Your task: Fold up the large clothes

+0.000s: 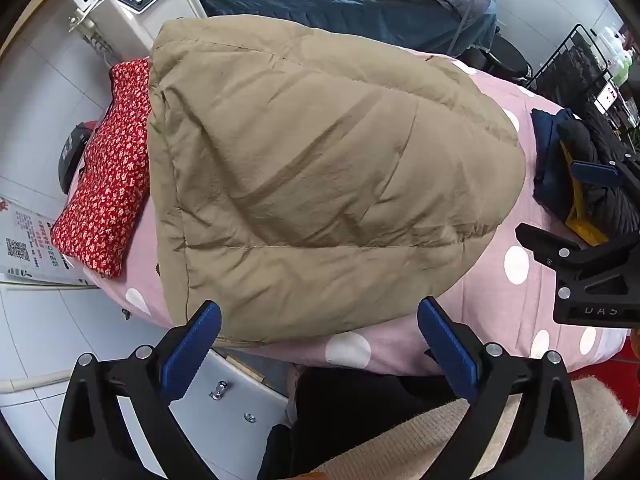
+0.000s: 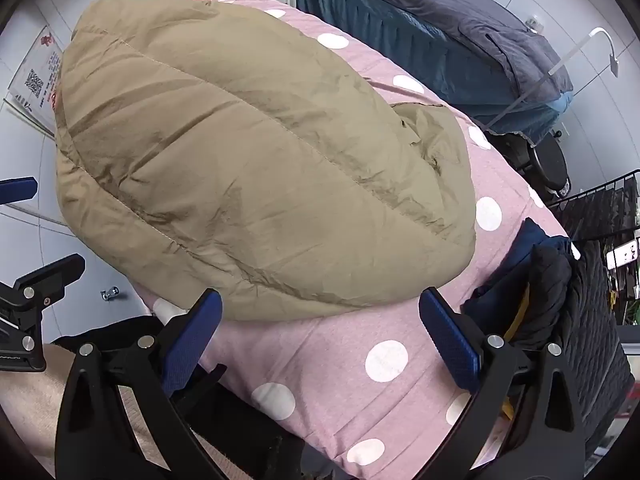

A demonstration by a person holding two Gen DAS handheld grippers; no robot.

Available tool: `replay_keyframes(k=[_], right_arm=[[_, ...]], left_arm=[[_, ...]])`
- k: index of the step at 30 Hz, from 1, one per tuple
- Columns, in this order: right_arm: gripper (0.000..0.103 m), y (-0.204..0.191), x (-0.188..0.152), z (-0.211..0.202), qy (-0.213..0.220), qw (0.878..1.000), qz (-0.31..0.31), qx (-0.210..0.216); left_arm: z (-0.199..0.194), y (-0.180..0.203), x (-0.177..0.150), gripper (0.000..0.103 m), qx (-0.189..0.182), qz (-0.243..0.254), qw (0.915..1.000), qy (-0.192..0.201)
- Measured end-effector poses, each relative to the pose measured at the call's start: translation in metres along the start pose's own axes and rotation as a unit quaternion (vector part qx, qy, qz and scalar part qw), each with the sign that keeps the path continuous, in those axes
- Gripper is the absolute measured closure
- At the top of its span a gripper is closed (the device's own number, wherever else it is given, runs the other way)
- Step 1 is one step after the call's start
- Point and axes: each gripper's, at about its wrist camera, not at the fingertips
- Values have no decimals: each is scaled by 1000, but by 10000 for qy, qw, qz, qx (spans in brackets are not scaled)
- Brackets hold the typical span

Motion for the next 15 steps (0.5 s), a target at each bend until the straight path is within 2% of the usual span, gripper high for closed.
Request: replay_keyframes(k=[15], right_arm=[[6,-4,-3,-1,-36,10000,25,82]], left_arm=[[4,-1,-2,6,-47,-26,10000,-71]])
Point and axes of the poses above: each gripper's, at about its wrist camera, not at the fingertips, and z roughly the way its jaws point, y to its right, x to its top, and after that the axes turned 2 degrees about -x, right-handed
